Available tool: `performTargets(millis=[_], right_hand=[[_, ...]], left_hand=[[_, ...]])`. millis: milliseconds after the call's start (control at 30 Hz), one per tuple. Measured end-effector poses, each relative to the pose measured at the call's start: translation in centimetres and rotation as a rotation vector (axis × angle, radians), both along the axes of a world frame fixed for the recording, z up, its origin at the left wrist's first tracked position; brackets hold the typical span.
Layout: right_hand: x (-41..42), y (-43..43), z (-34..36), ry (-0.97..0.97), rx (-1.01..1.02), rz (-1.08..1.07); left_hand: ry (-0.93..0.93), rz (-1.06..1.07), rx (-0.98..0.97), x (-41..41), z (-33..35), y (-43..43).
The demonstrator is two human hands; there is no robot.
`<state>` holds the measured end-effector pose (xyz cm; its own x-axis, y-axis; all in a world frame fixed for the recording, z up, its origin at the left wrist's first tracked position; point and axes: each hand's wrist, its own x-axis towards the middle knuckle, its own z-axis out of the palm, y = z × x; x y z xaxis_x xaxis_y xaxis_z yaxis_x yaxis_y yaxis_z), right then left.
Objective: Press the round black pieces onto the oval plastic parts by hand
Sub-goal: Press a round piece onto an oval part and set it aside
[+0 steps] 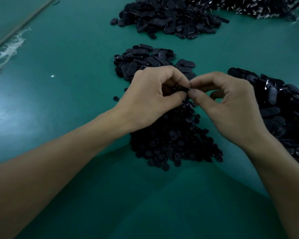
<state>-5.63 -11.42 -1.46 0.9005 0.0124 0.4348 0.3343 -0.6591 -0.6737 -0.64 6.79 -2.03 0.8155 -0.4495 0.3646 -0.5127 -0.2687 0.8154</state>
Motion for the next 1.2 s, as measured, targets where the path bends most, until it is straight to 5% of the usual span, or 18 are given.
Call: performTargets(millis=[233, 433, 1200], right_hand=[[0.1, -0.1, -0.1, 0.093, 0.200, 0.024], [0.2, -0.2, -0.2, 0.117, 0.236, 0.055], [-0.1, 0.8, 0.2, 0.113, 0.183, -0.039]], left_hand=[[0.280, -0.031, -0.179, 0.2, 0.5, 0.1], [0.332, -0.022, -0.201, 0.1, 0.5, 0.1], [0.043, 0.069, -0.092, 0.2, 0.0, 0.3]])
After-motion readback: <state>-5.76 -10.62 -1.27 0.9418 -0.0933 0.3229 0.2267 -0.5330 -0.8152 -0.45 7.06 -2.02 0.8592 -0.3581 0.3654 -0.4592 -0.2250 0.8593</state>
